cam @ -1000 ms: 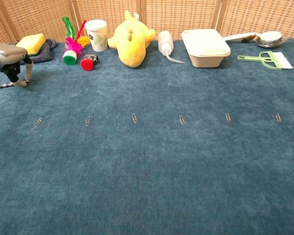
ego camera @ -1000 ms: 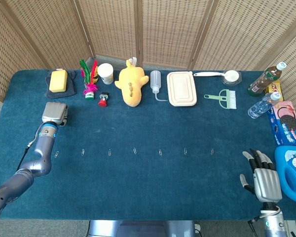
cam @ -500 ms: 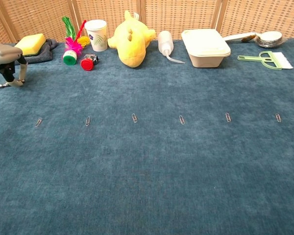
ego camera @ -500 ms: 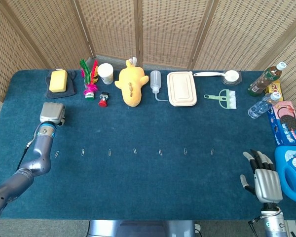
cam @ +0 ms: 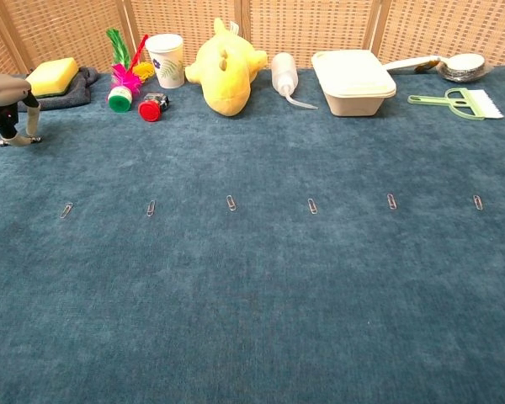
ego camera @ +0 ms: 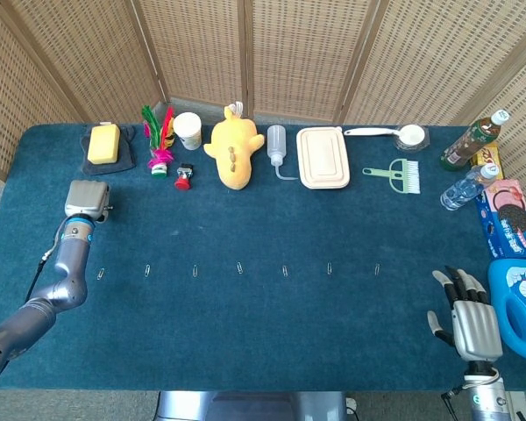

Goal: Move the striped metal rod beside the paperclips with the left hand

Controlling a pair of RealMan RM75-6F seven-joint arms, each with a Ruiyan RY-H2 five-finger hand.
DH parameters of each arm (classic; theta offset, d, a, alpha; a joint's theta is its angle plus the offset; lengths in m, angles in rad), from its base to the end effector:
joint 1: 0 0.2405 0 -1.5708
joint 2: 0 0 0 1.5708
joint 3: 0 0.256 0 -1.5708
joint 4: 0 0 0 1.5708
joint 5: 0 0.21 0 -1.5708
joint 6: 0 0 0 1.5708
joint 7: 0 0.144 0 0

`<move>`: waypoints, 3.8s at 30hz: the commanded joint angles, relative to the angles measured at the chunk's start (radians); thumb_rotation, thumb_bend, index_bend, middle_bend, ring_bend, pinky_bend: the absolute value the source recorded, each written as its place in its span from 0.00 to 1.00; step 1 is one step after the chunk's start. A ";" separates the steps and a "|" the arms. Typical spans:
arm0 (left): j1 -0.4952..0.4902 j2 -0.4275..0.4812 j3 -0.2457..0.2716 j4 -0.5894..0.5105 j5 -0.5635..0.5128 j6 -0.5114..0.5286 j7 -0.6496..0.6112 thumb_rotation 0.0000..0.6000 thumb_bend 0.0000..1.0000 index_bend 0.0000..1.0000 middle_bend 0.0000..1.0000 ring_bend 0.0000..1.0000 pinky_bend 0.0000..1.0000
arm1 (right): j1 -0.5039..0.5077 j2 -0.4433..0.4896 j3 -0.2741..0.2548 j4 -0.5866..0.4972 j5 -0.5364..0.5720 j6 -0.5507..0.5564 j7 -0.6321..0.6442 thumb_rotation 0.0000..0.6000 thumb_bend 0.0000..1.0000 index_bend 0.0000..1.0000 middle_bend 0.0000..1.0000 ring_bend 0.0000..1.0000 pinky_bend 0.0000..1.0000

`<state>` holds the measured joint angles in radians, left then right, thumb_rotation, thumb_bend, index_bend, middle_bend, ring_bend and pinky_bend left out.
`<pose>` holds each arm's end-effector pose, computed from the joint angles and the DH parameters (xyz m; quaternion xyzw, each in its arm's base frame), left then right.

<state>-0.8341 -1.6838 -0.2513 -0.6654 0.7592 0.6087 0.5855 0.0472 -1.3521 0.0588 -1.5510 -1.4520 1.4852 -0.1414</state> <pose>-0.2882 0.4570 0.0426 -0.6788 -0.3581 -0.1252 0.6288 -0.3094 -0.1700 0.0926 0.5677 -0.4205 0.3772 0.5988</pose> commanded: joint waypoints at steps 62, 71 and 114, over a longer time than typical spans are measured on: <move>0.188 0.442 -0.013 -0.767 0.175 0.250 -0.321 1.00 0.64 0.62 0.92 0.81 0.73 | 0.038 -0.034 0.006 0.036 -0.042 -0.035 0.058 1.00 0.39 0.17 0.13 0.10 0.14; 0.259 0.567 0.006 -0.934 0.240 0.247 -0.483 1.00 0.64 0.62 0.92 0.81 0.73 | 0.052 -0.050 0.001 0.043 -0.054 -0.044 0.063 1.00 0.39 0.17 0.13 0.10 0.14; 0.380 0.468 0.127 -0.882 0.330 0.268 -0.695 1.00 0.64 0.62 0.92 0.81 0.73 | 0.050 -0.048 -0.015 0.045 -0.052 -0.038 0.076 1.00 0.39 0.17 0.13 0.10 0.14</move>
<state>-0.4536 -1.2176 -0.1233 -1.5464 1.0881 0.8752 -0.1086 0.0971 -1.4001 0.0440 -1.5058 -1.5038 1.4477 -0.0652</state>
